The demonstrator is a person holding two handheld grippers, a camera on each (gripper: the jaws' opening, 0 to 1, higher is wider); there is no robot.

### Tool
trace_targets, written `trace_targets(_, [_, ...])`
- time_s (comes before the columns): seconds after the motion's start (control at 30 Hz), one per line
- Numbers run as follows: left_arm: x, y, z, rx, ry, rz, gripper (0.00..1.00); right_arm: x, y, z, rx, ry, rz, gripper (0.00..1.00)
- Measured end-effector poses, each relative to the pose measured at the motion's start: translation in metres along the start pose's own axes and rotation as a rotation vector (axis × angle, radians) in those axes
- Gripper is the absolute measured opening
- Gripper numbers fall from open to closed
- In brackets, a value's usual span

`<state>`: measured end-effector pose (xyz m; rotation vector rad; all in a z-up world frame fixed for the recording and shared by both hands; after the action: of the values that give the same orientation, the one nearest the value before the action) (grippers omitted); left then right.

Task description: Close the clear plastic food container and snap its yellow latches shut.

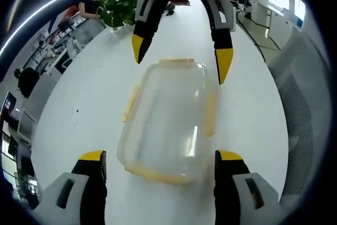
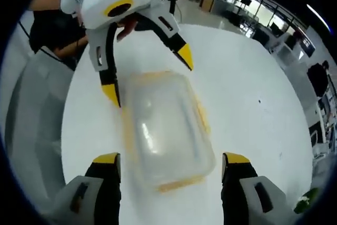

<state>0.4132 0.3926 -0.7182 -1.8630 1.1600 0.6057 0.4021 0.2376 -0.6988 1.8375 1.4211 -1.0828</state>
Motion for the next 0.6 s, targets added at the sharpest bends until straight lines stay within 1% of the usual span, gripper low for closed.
trace_targets(0.1, [-0.004,0.002,0.0,-0.033,0.013,-0.009,0.85,-0.004,-0.003,-0.001,0.025,0.037,0.02,0.79])
trace_targets(0.23, [-0.009,0.004,0.0,-0.067,0.029,-0.026,0.85,-0.006,-0.007,-0.001,0.056,0.067,0.033,0.78])
trace_targets(0.33, [-0.011,0.007,0.004,-0.071,0.029,-0.04,0.85,-0.007,-0.012,0.001,0.075,0.086,0.036,0.79])
trace_targets(0.4, [-0.014,0.009,0.007,-0.084,0.03,-0.054,0.84,-0.008,-0.015,0.002,0.08,0.101,0.051,0.79])
trace_targets(0.47, [-0.016,0.013,0.009,-0.104,0.038,-0.059,0.85,-0.009,-0.018,0.003,0.091,0.116,0.052,0.79])
trace_targets(0.6, [-0.02,0.019,0.012,-0.12,0.046,-0.064,0.85,-0.011,-0.021,0.006,0.11,0.137,0.069,0.8])
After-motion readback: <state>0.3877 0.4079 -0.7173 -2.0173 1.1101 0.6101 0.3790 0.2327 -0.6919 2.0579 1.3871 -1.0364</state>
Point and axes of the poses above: the point that each gripper's makers call its tool centre point, and the gripper's own axes: x roughly forward along the fingers, y roughly to its right, z roughly out of its underside, the point moved 7 cm from there along -x, roughly backward along the fingers, and after that the axes turned 10 degrees about -z, right-handed, at the moved point
